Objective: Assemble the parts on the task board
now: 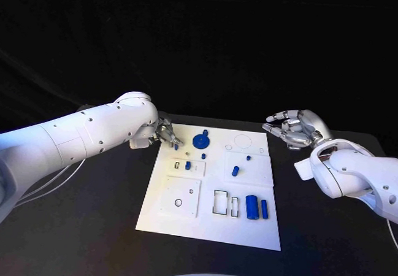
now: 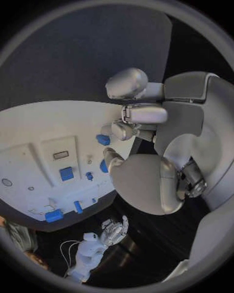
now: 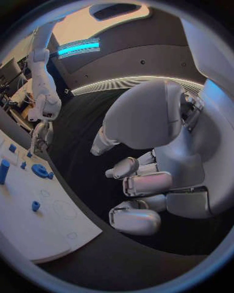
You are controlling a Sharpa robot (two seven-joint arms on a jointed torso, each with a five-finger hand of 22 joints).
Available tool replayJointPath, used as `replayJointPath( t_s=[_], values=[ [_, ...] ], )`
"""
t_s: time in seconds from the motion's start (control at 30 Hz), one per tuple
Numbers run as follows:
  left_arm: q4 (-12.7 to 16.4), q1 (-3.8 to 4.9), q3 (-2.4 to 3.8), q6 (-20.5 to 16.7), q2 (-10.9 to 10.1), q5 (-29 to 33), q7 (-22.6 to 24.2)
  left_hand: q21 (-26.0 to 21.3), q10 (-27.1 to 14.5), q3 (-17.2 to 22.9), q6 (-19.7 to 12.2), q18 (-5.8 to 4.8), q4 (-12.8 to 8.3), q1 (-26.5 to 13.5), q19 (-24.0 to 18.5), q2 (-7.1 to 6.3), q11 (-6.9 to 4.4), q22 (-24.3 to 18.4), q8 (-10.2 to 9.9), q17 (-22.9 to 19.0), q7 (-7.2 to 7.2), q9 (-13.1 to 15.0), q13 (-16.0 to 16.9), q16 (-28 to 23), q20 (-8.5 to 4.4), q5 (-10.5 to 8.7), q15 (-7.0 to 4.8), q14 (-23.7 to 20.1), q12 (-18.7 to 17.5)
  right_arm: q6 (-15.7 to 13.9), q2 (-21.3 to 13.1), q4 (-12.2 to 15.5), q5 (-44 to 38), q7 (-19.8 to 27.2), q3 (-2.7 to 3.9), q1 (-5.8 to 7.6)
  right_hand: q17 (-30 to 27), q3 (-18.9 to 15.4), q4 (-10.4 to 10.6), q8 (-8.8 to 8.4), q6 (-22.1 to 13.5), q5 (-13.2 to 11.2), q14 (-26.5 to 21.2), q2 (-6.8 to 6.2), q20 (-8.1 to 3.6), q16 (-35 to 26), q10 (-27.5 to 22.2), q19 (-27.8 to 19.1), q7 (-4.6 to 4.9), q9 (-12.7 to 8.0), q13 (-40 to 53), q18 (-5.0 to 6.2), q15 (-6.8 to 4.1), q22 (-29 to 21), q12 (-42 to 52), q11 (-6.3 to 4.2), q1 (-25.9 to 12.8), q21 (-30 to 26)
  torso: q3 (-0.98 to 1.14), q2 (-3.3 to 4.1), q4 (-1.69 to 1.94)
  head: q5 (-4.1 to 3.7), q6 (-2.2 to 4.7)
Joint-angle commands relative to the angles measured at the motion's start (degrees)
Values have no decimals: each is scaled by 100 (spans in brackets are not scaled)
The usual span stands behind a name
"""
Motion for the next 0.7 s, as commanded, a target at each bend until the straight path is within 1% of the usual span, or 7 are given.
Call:
replayJointPath(
  t_s=[0.03,0.2,0.3,0.4,0.5,0.57,0.7],
  values=[
    [-18,-8,-6,38,37,109,62,25,-10,-13,34,-28,-21,94,-2,11,47,12,-38,1155,-2,-16,0,33,39,28,39,503,-5,61,9,0,-24,48,0,-3,279,-21,24,27,-26,-7,313,17,-5,-40,-19,-38,-13,-7,-5,73,32,74,-20,-3,-55,-33,-6,4,0,-4,-10],
    [-26,-13,-13,-26,48,112,67,28,-12,-5,43,-28,-25,164,-3,48,48,16,-54,1156,-2,-27,-2,34,40,32,40,503,-2,65,13,-5,-24,47,0,-3,279,-21,24,27,-26,-7,313,17,-5,-40,-19,-38,-13,-7,-5,73,32,74,-20,-3,-55,-33,-1,0,0,-11,-13],
    [-28,-15,-15,-75,49,117,72,31,-13,11,52,-28,-30,240,-3,95,47,20,-69,1157,-3,-36,-5,35,41,38,40,503,0,69,17,-11,-24,44,0,-3,279,-21,24,27,-26,-7,313,17,-5,-40,-19,-38,-13,-7,-5,73,32,74,-20,-3,-55,-33,-4,-3,3,-13,-23],
    [-26,-16,-16,-105,49,139,77,34,-16,40,58,-27,-40,330,-5,144,44,23,-84,1156,-6,-45,-10,34,41,42,38,502,0,74,22,-17,-24,39,0,-4,279,-21,24,27,-26,-7,313,17,-5,-40,-19,-38,-13,-7,-5,73,32,74,-20,-3,-55,-33,-3,-1,6,-14,-29],
    [-25,-16,-17,-132,50,183,84,31,-20,56,62,-26,-44,373,-7,166,43,19,-90,1160,-7,-48,-16,36,41,42,38,504,-2,79,29,-23,-24,35,0,-7,279,-21,24,27,-26,-7,313,17,-5,-40,-19,-38,-13,-7,-5,73,32,74,-20,-3,-55,-33,-2,-3,9,-9,-27],
    [-22,-16,-17,-163,52,224,90,35,-34,193,62,-25,-108,593,-10,275,29,24,-103,1150,-23,-54,-33,32,39,61,26,501,-9,83,32,-27,-24,33,0,-10,279,-21,24,27,-26,-7,313,17,-5,-40,-19,-38,-13,-7,-5,73,32,74,-20,-3,-55,-33,-2,-8,7,-10,-35],
    [-17,-17,-17,-220,50,319,100,35,-38,315,76,-25,-142,740,-14,346,18,24,-94,1150,-36,-48,-34,32,38,66,18,501,-7,87,33,-30,-24,30,0,-12,282,-24,30,29,-26,3,314,26,-6,-39,-13,-43,-13,-8,3,76,31,68,-14,-3,-50,-42,-5,-5,3,-5,-37]
  ],
)
